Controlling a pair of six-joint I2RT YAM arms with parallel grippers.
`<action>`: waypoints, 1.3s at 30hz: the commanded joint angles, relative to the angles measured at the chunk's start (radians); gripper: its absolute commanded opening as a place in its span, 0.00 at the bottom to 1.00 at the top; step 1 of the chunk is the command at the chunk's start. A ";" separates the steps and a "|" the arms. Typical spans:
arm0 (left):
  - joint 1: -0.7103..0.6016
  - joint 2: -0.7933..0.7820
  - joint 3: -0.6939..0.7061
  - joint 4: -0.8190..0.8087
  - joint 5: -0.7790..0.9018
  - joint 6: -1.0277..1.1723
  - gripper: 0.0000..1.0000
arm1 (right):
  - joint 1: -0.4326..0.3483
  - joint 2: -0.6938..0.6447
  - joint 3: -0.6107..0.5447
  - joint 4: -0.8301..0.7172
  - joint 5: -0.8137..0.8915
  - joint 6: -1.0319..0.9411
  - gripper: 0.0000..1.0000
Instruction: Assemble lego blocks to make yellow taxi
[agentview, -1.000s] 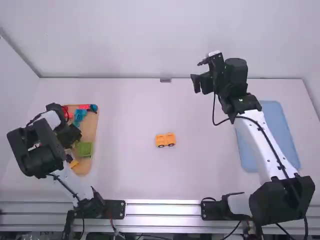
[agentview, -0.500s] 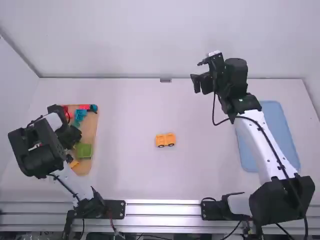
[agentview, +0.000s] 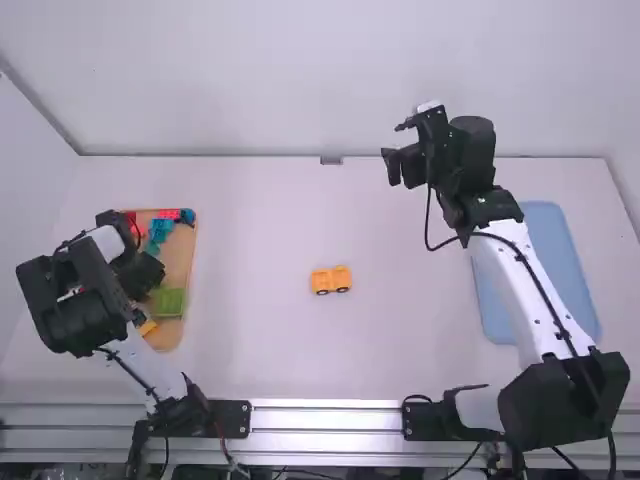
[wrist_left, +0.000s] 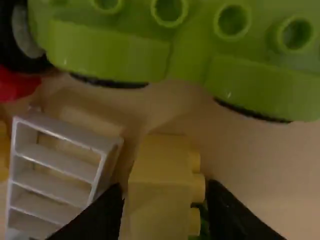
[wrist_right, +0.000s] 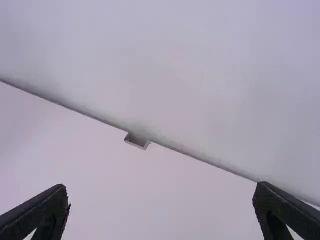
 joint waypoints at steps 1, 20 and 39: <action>-0.006 0.007 -0.019 -0.013 0.005 -0.017 0.42 | 0.000 0.007 0.034 0.003 -0.006 0.007 0.98; -0.005 0.007 -0.020 0.035 -0.023 0.008 0.44 | 0.000 0.007 0.034 -0.001 -0.006 0.007 0.98; -0.004 -0.033 -0.012 0.051 -0.024 0.013 0.13 | 0.000 0.007 0.034 0.002 -0.007 0.007 0.98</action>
